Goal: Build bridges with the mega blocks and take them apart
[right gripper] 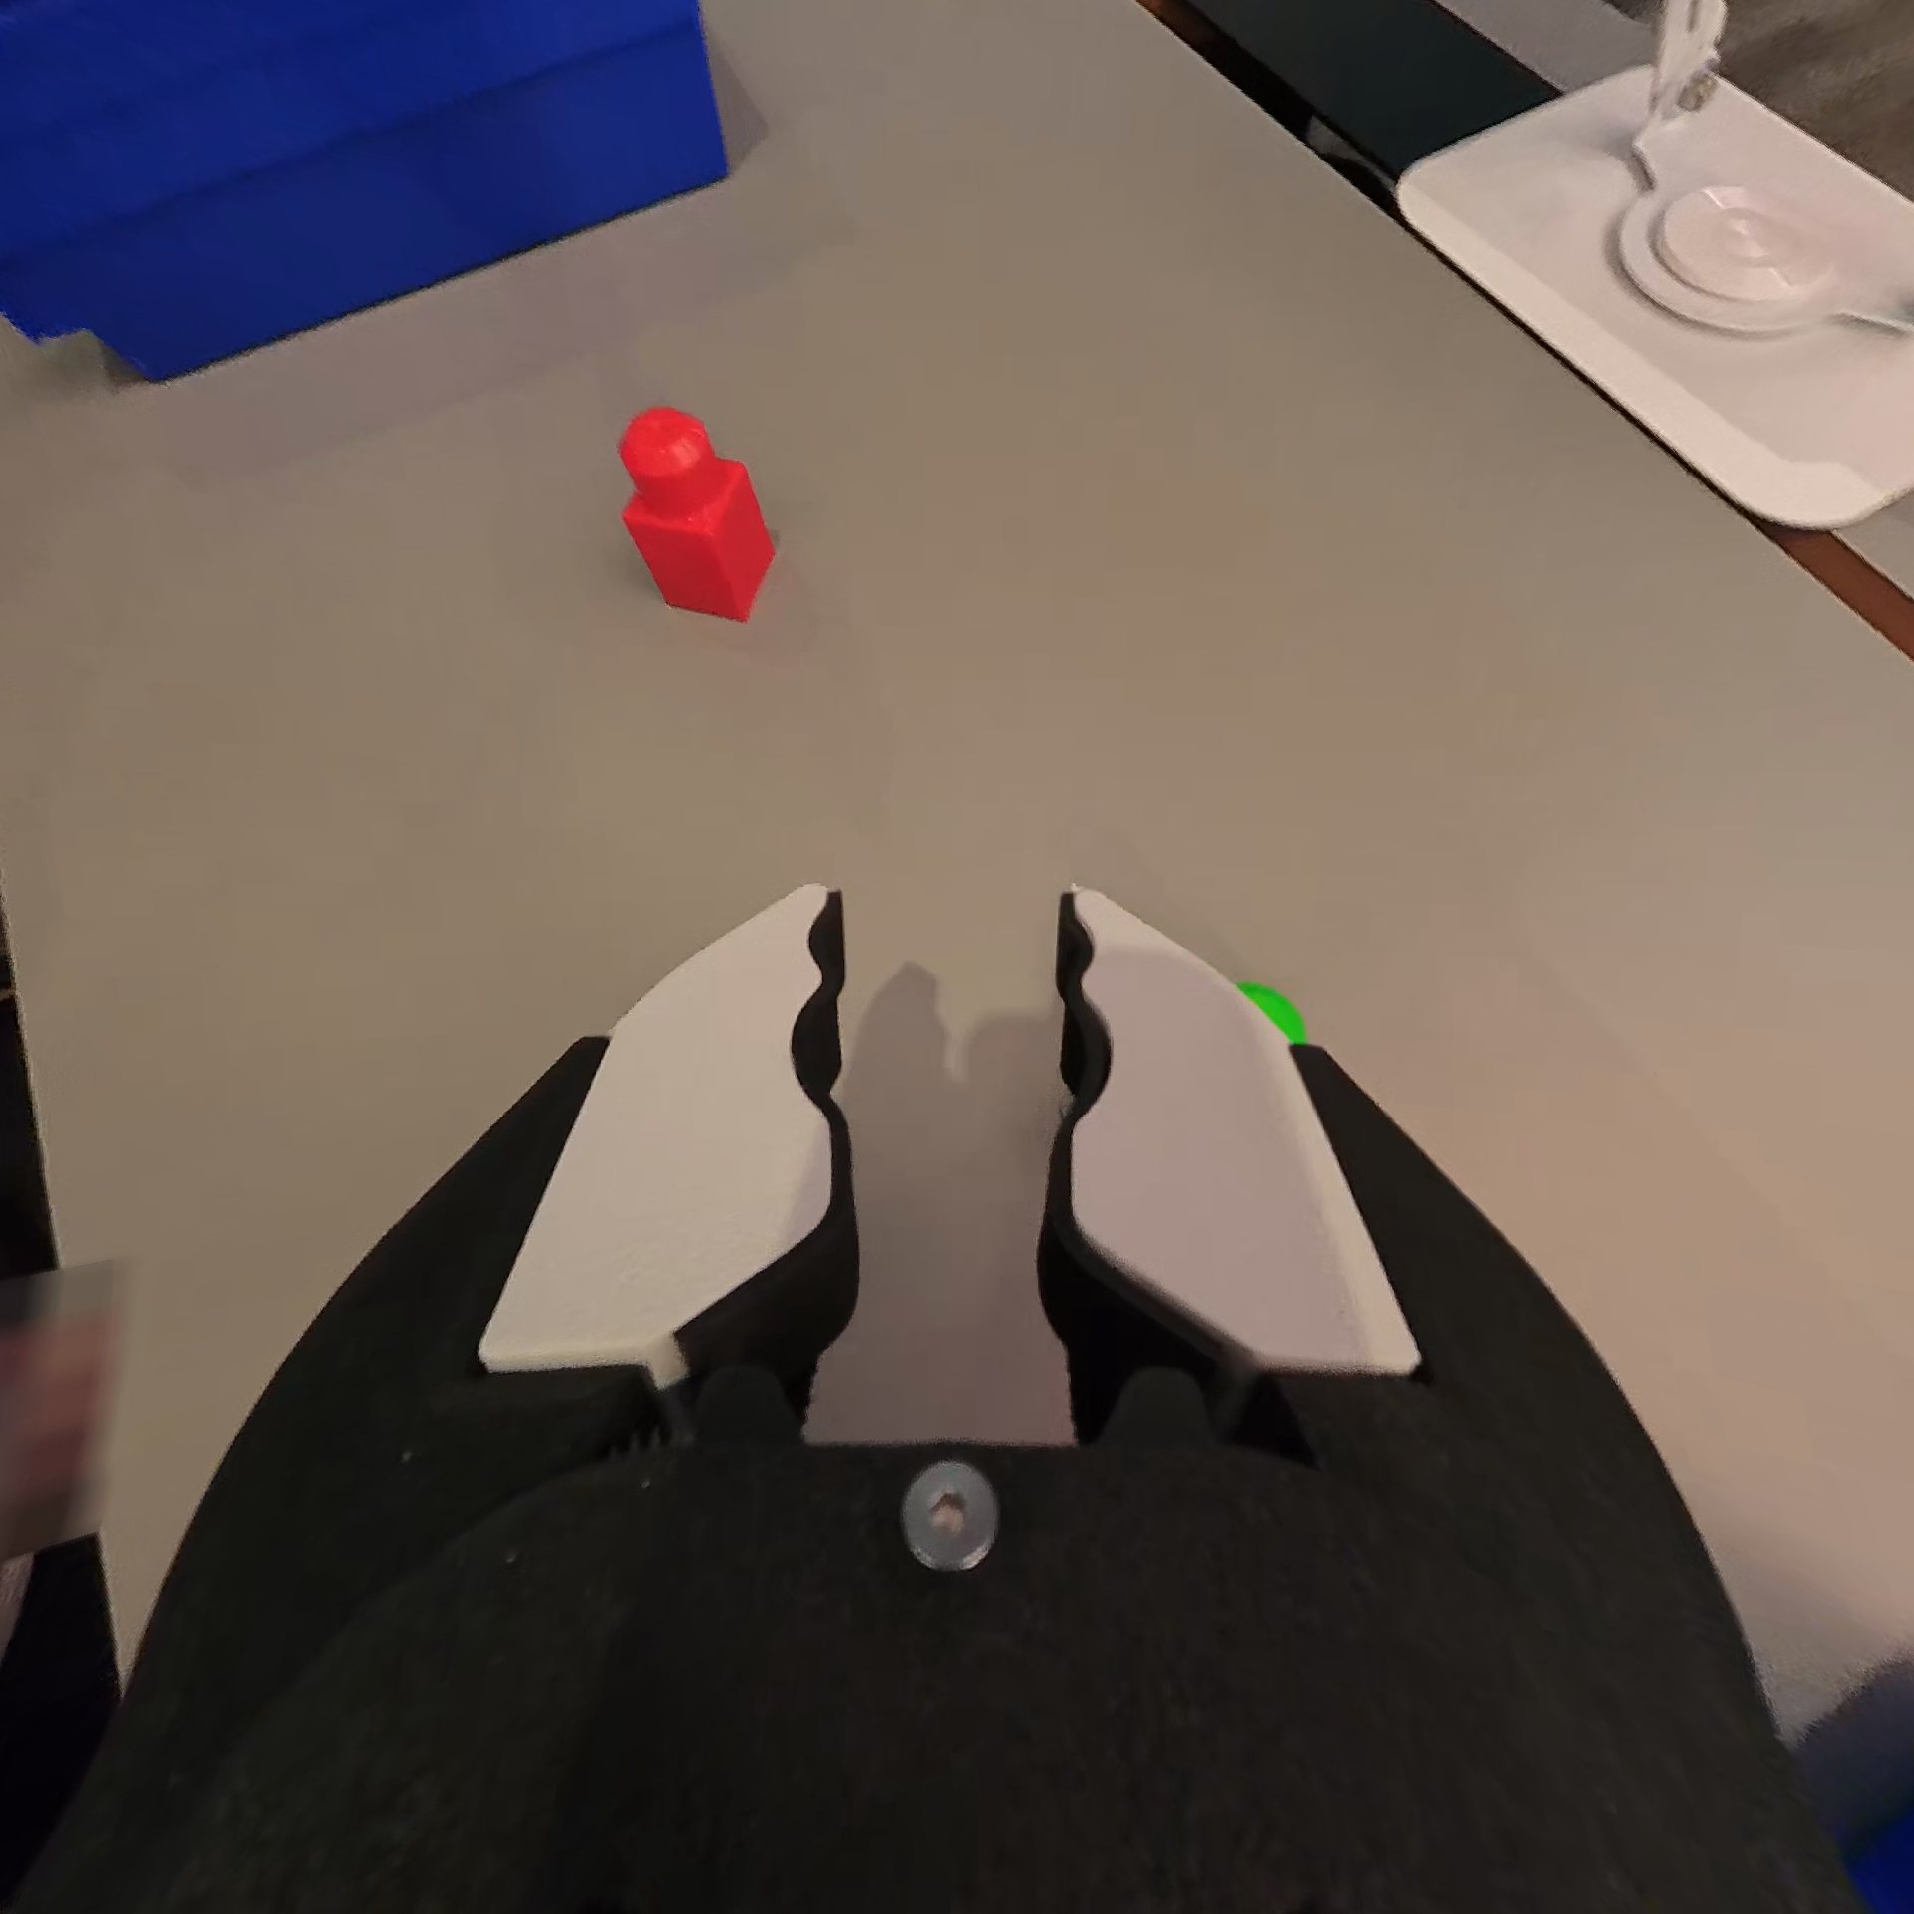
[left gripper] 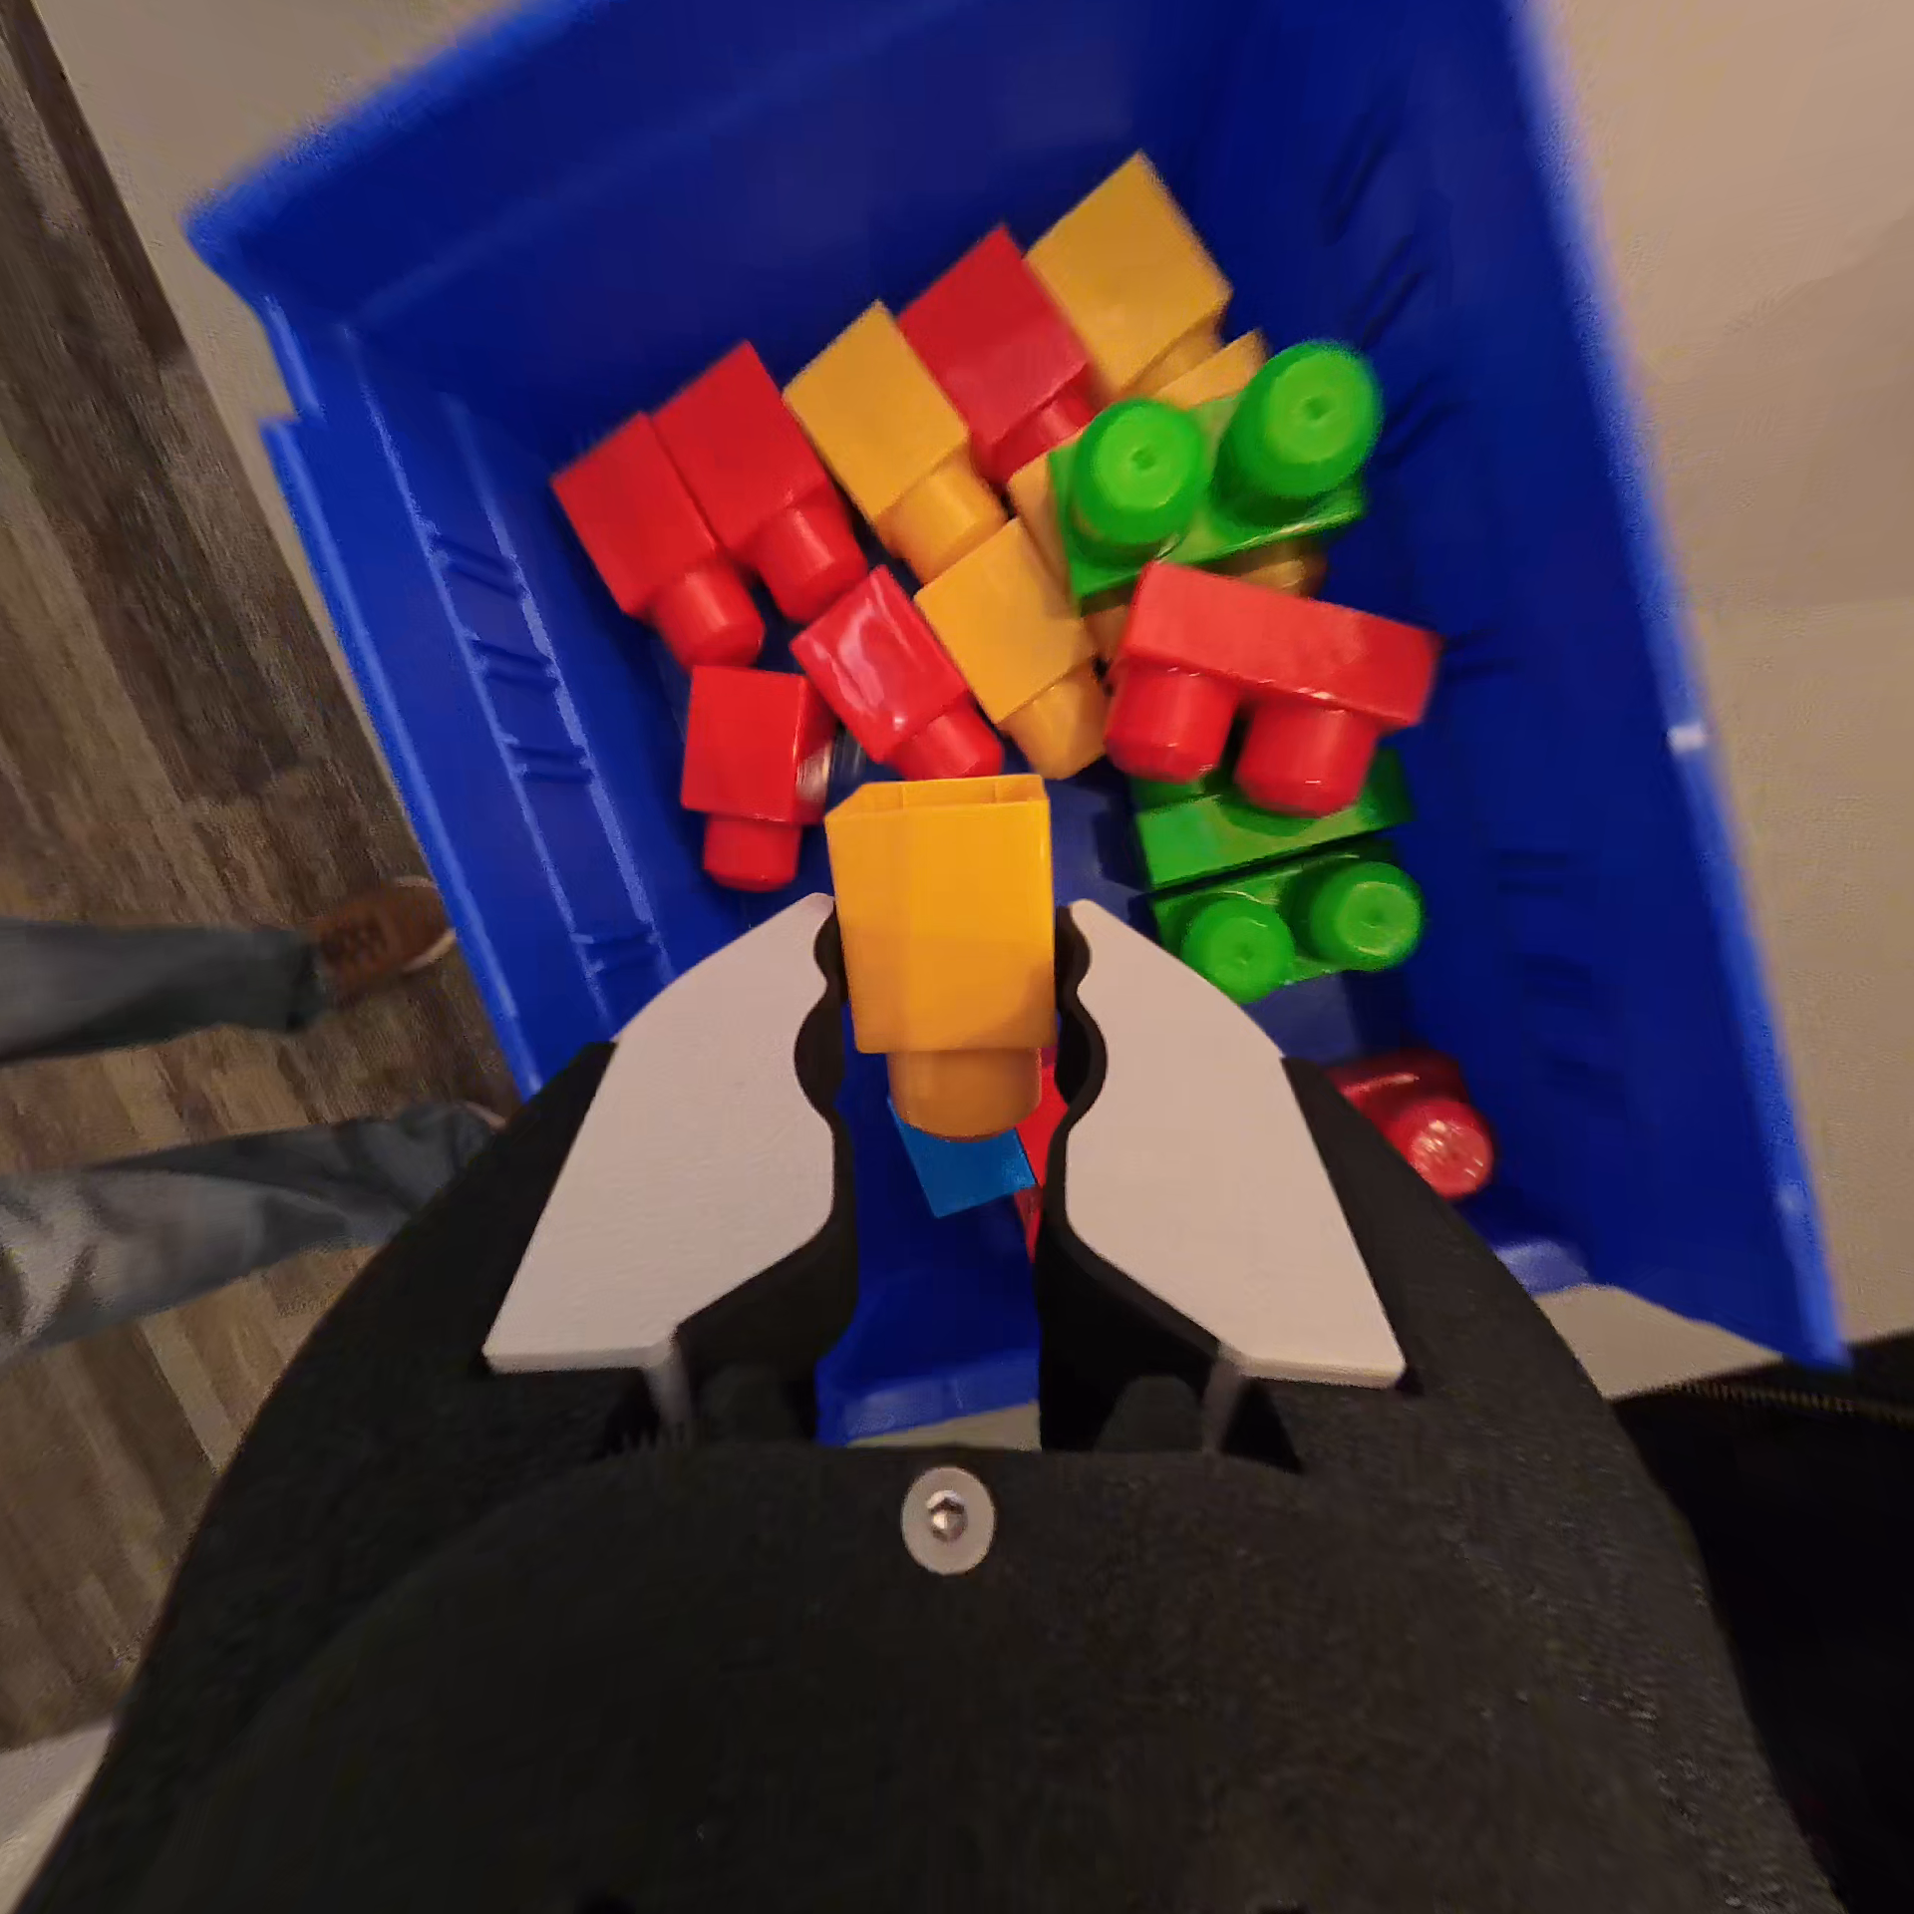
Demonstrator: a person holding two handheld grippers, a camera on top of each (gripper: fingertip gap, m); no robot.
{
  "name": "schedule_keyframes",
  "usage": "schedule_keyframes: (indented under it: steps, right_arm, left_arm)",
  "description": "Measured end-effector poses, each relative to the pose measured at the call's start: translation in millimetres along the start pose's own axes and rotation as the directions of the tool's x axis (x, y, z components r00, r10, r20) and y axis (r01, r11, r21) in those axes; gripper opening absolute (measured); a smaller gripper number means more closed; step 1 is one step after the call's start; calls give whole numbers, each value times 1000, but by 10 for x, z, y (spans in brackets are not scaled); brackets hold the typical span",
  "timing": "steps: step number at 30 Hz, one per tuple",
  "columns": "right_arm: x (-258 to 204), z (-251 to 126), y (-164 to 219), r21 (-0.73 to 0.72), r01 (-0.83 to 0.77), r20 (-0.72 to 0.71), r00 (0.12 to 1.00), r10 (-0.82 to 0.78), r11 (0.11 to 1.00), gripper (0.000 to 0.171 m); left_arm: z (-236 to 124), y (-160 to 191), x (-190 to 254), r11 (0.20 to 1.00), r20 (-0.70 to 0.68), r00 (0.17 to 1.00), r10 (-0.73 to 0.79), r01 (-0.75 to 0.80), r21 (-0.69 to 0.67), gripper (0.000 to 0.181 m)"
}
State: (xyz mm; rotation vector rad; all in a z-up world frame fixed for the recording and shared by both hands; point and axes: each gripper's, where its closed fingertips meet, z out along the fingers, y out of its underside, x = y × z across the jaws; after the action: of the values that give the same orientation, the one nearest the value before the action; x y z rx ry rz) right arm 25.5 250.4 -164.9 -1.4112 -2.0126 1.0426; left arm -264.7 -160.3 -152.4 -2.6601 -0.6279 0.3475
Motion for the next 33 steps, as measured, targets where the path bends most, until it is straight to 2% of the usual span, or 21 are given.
schedule_keyframes:
  steps: [3, 6, 11, 14, 18, 23, 26, 33]
  right_arm:
    - [-104, 45, -130, 34, 28, 55, 998, -30, 999, 37]
    - [-271, 93, -254, 88, 40, 138, 989, -52, 995, 36]
    - [-603, 138, -388, 182, 90, 223, 966, -131, 979, 35]
    - [-758, 163, -377, 168, 80, 253, 960, -121, 982, 35]
    - [-936, 80, -473, 237, 117, 242, 954, -175, 964, 38]
    - [-1226, 20, -550, 272, 358, 222, 880, -420, 893, 42]
    - [-1236, 47, -504, 223, 424, 196, 862, -467, 878, 44]
    - [-1121, -6, -393, 241, 387, 200, 877, -436, 890, 43]
  left_arm:
    - [-327, -186, 218, 992, -46, 992, 115, -112, 66, 38]
    - [-478, -408, 573, 956, -72, 961, 268, -256, 142, 38]
    - [-312, -667, 1401, 944, -275, 904, 326, -297, 145, 38]
    - [-185, -824, 1790, 914, -293, 865, 406, -381, 141, 38]
    - [-129, -1004, 2434, 951, -507, 806, 306, -282, 126, 38]
    - [-46, -1118, 2877, 967, -650, 736, 189, -256, -9, 38]
    - [-28, -1174, 2994, 957, -649, 729, 217, -289, -4, 38]
    - [-9, -1183, 3055, 948, -637, 731, 244, -319, -2, 38]
